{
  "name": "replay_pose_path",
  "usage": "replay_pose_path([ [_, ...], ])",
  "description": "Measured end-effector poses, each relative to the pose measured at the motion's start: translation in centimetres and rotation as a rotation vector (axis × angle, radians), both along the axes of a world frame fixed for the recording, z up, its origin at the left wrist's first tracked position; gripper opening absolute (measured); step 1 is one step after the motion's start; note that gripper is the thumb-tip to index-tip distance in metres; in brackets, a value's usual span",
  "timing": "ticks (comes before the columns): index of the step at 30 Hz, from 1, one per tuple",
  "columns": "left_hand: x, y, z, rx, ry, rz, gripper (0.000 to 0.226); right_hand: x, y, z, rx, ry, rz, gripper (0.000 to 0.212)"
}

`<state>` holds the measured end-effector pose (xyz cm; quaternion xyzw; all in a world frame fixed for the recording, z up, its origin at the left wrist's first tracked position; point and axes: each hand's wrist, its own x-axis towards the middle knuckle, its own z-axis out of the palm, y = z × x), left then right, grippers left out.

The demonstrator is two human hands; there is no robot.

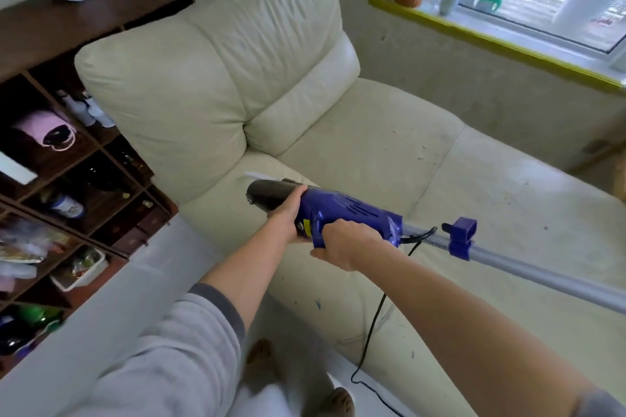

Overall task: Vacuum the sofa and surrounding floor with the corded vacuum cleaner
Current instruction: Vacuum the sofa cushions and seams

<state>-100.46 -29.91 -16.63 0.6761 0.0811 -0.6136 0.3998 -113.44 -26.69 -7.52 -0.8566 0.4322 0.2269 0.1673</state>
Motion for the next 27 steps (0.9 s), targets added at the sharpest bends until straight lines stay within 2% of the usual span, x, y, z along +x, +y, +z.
replay_pose_path([
  [4,-2.2,-0.4,0.9,-0.002,-0.072,-0.056,0.096,-2.2,0.6,-0.7,0.039,-0.079,-0.108,0.037],
  [7,-2.8,-0.1,2.7,-0.035,-0.146,-0.083,0.097,-3.3,1.0,-1.5,0.048,-0.212,-0.213,0.030],
  [9,-2.1,-0.2,3.1,-0.046,-0.227,-0.189,0.104,-3.7,0.7,-1.5,0.060,-0.310,-0.331,0.027],
  [11,-1.1,-0.7,2.8,-0.068,-0.325,-0.253,0.093,-3.9,-0.4,-1.0,0.064,-0.398,-0.468,0.024],
  [13,0.2,-1.2,2.2,-0.074,-0.360,-0.303,0.069,-3.5,-1.2,-0.7,0.112,-0.452,-0.603,0.020],
  [15,1.4,-2.3,1.7,-0.065,-0.382,-0.384,0.059,-2.2,-1.6,-0.7,0.152,-0.458,-0.652,0.016],
  [17,2.4,-3.9,1.4,-0.055,-0.392,-0.450,0.071,-0.5,-2.3,-0.7,0.204,-0.466,-0.715,0.018],
  [21,4.7,-7.1,1.4,-0.059,-0.411,-0.572,0.113,3.3,-4.9,-1.1,0.316,-0.510,-0.831,0.012],
  [27,9.3,-10.9,0.8,0.045,-0.552,-0.692,0.126,7.5,-7.5,-0.9,0.330,-0.481,-0.801,0.009],
])
